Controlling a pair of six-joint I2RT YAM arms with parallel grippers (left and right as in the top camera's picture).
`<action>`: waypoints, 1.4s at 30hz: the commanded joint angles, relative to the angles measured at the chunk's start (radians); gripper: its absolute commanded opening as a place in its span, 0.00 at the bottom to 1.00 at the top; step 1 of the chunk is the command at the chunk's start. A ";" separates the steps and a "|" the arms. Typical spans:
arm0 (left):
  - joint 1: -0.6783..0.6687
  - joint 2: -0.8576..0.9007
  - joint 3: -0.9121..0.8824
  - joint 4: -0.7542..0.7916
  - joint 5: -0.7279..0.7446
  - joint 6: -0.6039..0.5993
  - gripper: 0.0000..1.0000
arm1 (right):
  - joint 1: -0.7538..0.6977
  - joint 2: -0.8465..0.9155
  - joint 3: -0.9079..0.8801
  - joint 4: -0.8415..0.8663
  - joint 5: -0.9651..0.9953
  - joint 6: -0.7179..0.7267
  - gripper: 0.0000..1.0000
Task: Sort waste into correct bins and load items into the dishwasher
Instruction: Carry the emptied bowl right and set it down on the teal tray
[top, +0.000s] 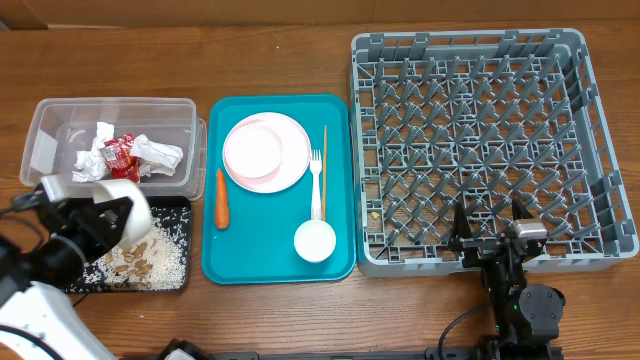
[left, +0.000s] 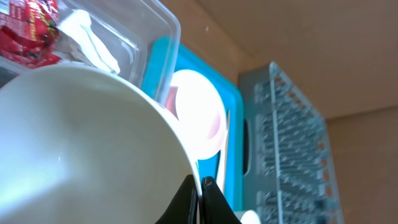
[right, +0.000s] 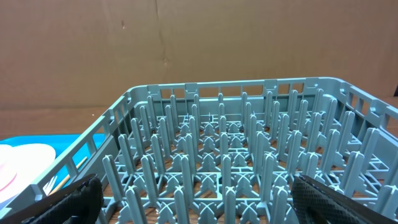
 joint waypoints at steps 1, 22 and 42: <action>-0.128 -0.061 0.029 0.015 -0.189 -0.145 0.04 | -0.003 -0.011 -0.011 0.008 -0.001 0.004 1.00; -1.255 0.140 0.030 0.106 -0.882 -0.536 0.04 | -0.003 -0.011 -0.011 0.008 -0.001 0.004 1.00; -1.341 0.419 0.030 0.235 -0.885 -0.558 0.12 | -0.004 -0.011 -0.011 0.008 -0.001 0.004 1.00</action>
